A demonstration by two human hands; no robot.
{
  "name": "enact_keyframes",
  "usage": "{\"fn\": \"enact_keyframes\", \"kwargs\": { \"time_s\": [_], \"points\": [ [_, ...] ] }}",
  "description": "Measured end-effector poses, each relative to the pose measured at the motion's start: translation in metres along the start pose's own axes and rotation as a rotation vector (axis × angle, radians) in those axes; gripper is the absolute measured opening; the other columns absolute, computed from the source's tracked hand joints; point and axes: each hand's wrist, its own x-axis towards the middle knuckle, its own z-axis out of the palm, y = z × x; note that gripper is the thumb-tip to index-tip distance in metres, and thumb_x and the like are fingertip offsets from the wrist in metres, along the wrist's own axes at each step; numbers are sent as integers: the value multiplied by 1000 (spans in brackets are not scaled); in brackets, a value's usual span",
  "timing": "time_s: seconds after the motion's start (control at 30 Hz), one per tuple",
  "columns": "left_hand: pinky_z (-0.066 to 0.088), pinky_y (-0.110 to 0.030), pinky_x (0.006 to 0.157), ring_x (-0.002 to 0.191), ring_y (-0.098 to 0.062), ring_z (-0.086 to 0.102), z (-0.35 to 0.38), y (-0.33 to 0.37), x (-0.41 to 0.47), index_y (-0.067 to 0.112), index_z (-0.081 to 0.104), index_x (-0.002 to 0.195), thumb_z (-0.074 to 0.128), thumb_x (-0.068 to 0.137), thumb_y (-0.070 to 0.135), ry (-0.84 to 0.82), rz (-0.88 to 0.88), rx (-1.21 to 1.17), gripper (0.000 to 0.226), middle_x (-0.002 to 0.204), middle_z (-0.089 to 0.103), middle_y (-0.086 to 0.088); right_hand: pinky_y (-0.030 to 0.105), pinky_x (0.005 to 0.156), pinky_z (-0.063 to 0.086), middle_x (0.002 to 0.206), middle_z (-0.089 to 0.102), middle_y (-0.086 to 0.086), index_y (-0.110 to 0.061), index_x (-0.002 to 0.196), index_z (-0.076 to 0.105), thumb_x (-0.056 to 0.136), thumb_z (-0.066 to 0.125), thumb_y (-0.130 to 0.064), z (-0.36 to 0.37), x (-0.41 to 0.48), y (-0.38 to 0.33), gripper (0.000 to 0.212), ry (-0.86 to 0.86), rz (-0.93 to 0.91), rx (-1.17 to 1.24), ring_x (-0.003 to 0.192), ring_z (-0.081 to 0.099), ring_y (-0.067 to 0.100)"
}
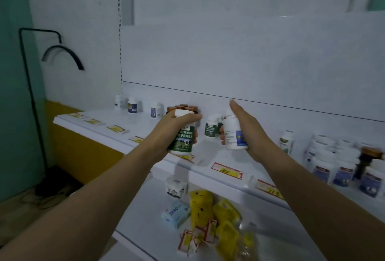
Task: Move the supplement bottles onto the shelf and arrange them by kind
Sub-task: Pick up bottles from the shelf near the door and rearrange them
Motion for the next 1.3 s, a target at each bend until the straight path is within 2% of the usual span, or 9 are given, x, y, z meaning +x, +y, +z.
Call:
{"fn": "enact_keyframes", "kwargs": {
  "time_s": [0.17,0.3,0.4,0.5,0.67,0.77,0.9,1.07,1.3],
  "points": [
    [55,-27,58,62,-21,66,-47,-10,33,27,56,85,67,84,25,-30,31,19,11,78,68,-7,39,70,59,66,70,7,-20,96,58,87,51,-60,39,27,12,41,79,-9,-22,55,66,20],
    [56,-36,81,90,-24,68,-65,-21,72,24,62,94,73,78,31,-92,40,58,21,108,67,-11,49,86,56,83,71,12,-21,100,61,85,49,-66,51,46,22,49,199,17,-85,72,68,27],
    [52,-42,94,99,-25,66,-59,-33,100,15,62,106,73,78,31,-156,31,98,34,103,69,-6,43,74,60,73,70,10,-17,96,62,88,47,-63,47,51,25,49,267,48,-124,61,67,24],
    [53,-33,84,100,-21,64,-41,-49,126,15,62,107,73,77,35,-221,16,161,38,106,68,-3,31,54,56,77,70,13,-9,112,56,85,51,-63,30,52,29,61,354,99,-106,52,67,20],
    [43,-18,61,83,-8,55,5,-70,161,18,55,104,74,78,30,-304,88,329,34,91,58,6,39,68,59,72,71,8,-15,105,61,84,49,-66,-13,57,37,57,463,106,-199,62,69,23],
    [49,-29,76,96,-19,56,30,-81,185,16,55,104,76,75,32,-290,158,506,39,104,59,-3,51,87,55,83,69,10,-20,96,61,81,49,-70,-36,64,42,53,512,129,-226,77,68,29],
    [49,-41,92,107,-26,54,51,-93,215,12,61,111,76,72,39,-228,239,790,49,114,56,-8,52,88,55,95,72,13,-20,100,64,73,48,-77,-57,73,48,65,541,163,-255,86,70,31],
    [35,-38,93,118,-29,42,55,-107,238,21,59,122,65,76,56,-137,350,1193,58,118,59,-6,50,89,55,99,72,9,-20,112,62,69,48,-80,-70,86,58,75,521,222,-233,88,70,28],
    [30,-38,94,118,-29,37,54,-111,248,21,57,120,66,78,51,-71,366,1146,52,117,56,-12,50,84,57,79,68,7,-20,94,63,84,51,-65,-69,101,67,48,528,211,-194,75,67,27]
  ]
}}
